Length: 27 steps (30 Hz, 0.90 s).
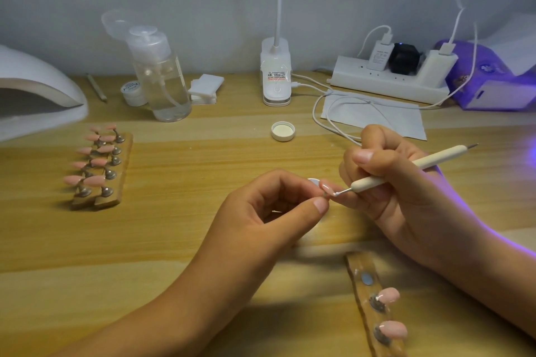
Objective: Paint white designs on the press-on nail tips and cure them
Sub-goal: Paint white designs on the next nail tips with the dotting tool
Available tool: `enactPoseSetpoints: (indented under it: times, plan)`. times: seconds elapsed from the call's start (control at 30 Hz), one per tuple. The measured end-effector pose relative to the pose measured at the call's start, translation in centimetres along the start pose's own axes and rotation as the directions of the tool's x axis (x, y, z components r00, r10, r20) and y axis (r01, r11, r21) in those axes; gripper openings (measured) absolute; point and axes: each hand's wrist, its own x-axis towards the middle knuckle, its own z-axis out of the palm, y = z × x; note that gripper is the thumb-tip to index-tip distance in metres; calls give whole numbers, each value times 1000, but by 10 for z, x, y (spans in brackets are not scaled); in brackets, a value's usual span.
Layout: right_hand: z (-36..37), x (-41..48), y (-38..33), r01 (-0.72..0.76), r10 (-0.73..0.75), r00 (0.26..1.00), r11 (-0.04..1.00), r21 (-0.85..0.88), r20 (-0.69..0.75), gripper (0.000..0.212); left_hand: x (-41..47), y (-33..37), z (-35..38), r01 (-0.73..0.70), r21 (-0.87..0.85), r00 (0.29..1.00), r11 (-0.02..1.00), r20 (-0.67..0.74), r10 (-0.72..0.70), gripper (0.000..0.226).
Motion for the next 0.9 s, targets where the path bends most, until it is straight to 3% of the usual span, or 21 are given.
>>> enactPoseSetpoints:
  times: [0.43, 0.57, 0.63, 0.7, 0.8, 0.9]
  plan:
    - [-4, 3, -2, -20, 14, 997, 997, 77, 81, 23, 0, 0, -1, -24, 21, 1000, 1000, 8, 24, 8]
    - [-11, 8, -2, 30, -29, 999, 995, 95, -15, 28, 0, 2, -1, -50, -12, 999, 999, -9, 50, 10]
    - [-16, 10, -1, 96, -95, 994, 995, 3, -58, 24, 1, 1, -1, -58, -13, 998, 998, -25, 58, 11]
    - [-19, 9, 1, 155, -168, 985, 965, -209, -42, 13, 1, -1, -3, -45, -28, 997, 999, -56, 44, 12]
    - [-18, 5, 5, 291, -311, 948, 762, -579, 68, 10, 3, -4, -4, -18, -87, 992, 996, -126, 7, 17]
    - [-13, 2, 10, 395, -350, 910, 566, -724, 223, 14, 5, -3, -4, -17, -129, 987, 991, -161, -4, 17]
